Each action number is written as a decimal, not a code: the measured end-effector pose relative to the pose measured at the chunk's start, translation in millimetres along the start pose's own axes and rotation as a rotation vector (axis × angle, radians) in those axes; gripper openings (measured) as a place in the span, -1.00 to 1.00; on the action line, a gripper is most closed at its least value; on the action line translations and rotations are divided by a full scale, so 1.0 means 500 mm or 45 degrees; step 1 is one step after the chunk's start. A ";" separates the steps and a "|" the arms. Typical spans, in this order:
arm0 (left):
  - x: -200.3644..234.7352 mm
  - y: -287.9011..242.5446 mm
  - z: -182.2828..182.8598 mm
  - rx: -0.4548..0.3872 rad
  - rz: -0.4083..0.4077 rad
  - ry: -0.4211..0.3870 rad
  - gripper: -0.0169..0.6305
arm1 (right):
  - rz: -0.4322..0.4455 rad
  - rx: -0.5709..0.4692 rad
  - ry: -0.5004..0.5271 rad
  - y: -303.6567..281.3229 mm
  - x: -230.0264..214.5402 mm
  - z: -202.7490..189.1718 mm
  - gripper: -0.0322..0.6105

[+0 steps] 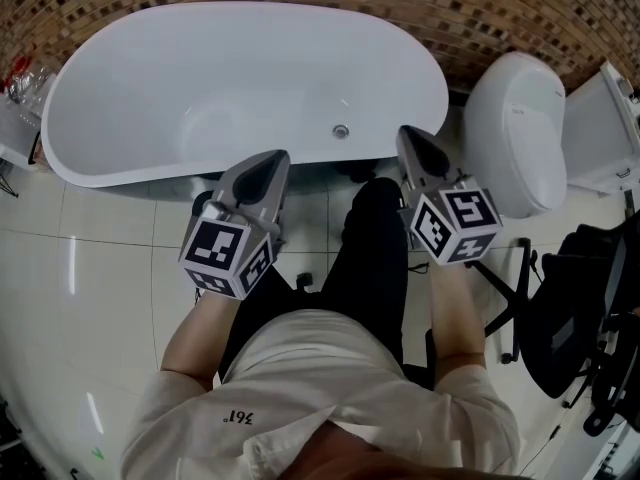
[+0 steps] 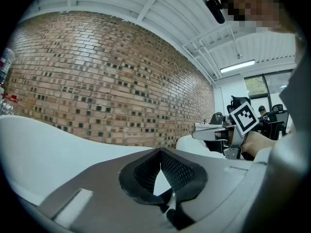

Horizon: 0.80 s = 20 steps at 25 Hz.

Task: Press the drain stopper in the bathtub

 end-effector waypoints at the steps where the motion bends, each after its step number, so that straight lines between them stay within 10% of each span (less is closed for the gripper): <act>1: -0.001 0.000 -0.003 0.004 0.000 0.004 -0.93 | -0.002 0.007 -0.010 0.000 -0.001 -0.011 -0.88; 20: -0.005 0.005 -0.044 0.040 0.025 0.004 -0.93 | 0.009 -0.026 0.015 0.018 0.000 -0.043 -0.88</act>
Point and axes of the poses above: the fingertips, and each gripper's own axes: y backward along the fingers, x to its left, z out of its top, the point moved 8 cm from there along y, backward along the fingers, and after that the axes turned 3 degrees about -x, right-handed, at the moved point
